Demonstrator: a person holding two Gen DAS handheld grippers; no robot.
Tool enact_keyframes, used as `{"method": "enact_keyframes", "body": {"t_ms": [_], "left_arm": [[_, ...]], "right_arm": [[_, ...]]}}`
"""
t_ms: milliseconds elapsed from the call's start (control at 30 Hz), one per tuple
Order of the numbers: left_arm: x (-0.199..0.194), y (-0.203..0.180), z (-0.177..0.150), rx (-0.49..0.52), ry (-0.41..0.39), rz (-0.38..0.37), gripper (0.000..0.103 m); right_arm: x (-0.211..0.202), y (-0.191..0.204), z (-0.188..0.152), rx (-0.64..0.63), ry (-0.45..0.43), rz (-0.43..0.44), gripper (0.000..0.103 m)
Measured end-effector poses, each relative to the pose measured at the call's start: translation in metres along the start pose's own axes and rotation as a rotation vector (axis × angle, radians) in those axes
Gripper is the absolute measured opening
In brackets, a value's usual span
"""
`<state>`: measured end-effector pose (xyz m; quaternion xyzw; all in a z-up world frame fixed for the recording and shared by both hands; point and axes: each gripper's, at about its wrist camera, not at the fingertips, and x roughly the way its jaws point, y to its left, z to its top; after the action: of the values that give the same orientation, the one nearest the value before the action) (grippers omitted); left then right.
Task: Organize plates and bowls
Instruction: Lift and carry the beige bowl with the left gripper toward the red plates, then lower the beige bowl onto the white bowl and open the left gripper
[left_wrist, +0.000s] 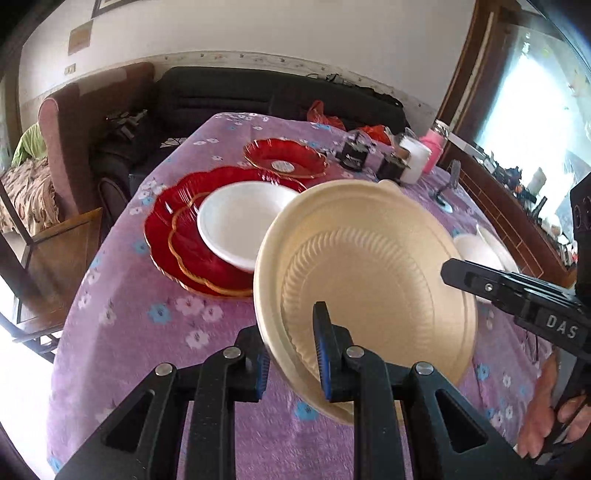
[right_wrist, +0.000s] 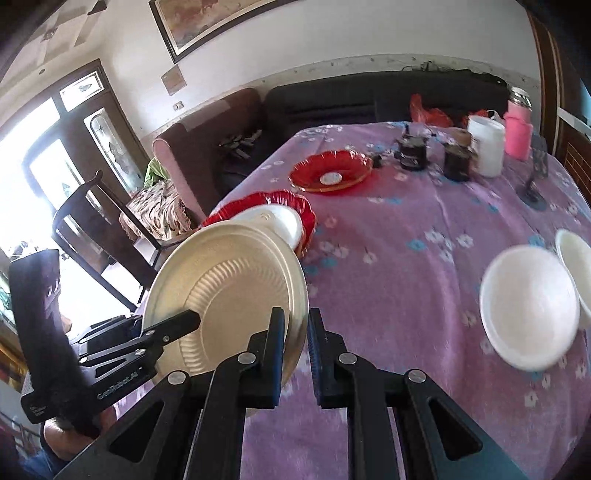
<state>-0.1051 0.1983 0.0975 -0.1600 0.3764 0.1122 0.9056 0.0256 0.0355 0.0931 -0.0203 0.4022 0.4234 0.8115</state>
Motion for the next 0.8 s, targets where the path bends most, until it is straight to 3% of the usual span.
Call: {"method": "enact_keyframes", "body": {"t_ms": [167, 467, 633, 800], "left_arm": [[0.003, 0.007, 0.022, 0.009, -0.042, 0.057, 0.019], [0.03, 0.032, 0.064, -0.061, -0.076, 0.083, 0.019], [0.046, 0.043, 0.068, -0.111, -0.117, 0.116, 0.019], [0.057, 0.055, 0.067, -0.13, -0.143, 0.1, 0.019]], "right_arm": [[0.021, 0.006, 0.019, 0.011, -0.013, -0.012, 0.014], [0.062, 0.007, 0.054, 0.046, -0.044, -0.057, 0.014], [0.085, 0.007, 0.066, 0.082, -0.046, -0.066, 0.014], [0.099, 0.004, 0.067, 0.102, -0.03, -0.05, 0.014]]}}
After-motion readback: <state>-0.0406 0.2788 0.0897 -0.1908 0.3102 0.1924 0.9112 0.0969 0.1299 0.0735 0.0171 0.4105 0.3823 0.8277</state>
